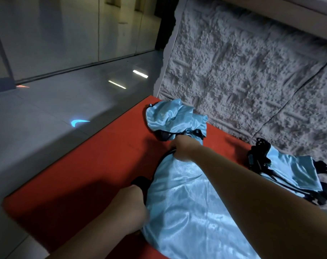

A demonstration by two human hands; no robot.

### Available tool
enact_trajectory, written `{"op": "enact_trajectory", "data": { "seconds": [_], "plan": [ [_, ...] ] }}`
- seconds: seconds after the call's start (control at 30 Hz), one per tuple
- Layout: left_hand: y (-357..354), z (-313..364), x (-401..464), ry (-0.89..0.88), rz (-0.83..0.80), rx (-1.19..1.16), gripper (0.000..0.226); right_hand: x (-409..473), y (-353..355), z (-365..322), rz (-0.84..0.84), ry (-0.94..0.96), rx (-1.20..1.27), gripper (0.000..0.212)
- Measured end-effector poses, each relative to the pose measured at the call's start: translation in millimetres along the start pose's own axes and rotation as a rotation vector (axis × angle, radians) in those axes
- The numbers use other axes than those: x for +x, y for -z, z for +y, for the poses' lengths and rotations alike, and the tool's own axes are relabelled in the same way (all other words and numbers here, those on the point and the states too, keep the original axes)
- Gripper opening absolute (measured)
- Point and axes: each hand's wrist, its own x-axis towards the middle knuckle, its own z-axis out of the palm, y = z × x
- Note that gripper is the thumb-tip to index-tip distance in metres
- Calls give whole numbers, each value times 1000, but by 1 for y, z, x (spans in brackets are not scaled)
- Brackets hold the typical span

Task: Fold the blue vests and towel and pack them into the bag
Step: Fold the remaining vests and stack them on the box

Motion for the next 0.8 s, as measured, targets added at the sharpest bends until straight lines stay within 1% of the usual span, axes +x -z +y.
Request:
{"op": "enact_trajectory", "data": {
  "seconds": [0.1, 0.17, 0.27, 0.33, 0.43, 0.53, 0.57, 0.67, 0.73, 0.77, 0.8],
  "plan": [
    [-3, 14, -18, -76, 100, -17, 14, -16, 12, 12, 97, 0, 140, 26],
    [-9, 28, -32, -157, 171, -32, 15, -26, 20, 24, 126, -26, 288, 23],
    [-25, 51, -51, -265, 165, -60, 12, -44, 32, 44, 87, -89, 590, 31],
    [-37, 68, -61, -320, 155, -31, 11, -58, 35, 59, 81, -117, 752, 25],
    [-57, 93, -73, -410, 185, 20, 18, -82, 33, 87, 128, -156, 952, 17],
    [-76, 117, -87, -506, 192, 37, 26, -107, 22, 116, 179, -214, 1072, 15],
    [-86, 126, -91, -551, 199, 54, 28, -118, 17, 129, 199, -238, 1097, 17],
    [-109, 140, -96, -617, 138, 75, 32, -139, 0, 157, 255, -307, 1138, 37],
    [-133, 152, -91, -707, 91, 121, 43, -154, -14, 178, 290, -364, 1181, 42],
    [-143, 157, -87, -776, 94, 154, 48, -161, -22, 187, 300, -399, 1196, 43],
    [-155, 161, -83, -802, 82, 189, 49, -168, -31, 195, 308, -430, 1209, 44]
  ]
}}
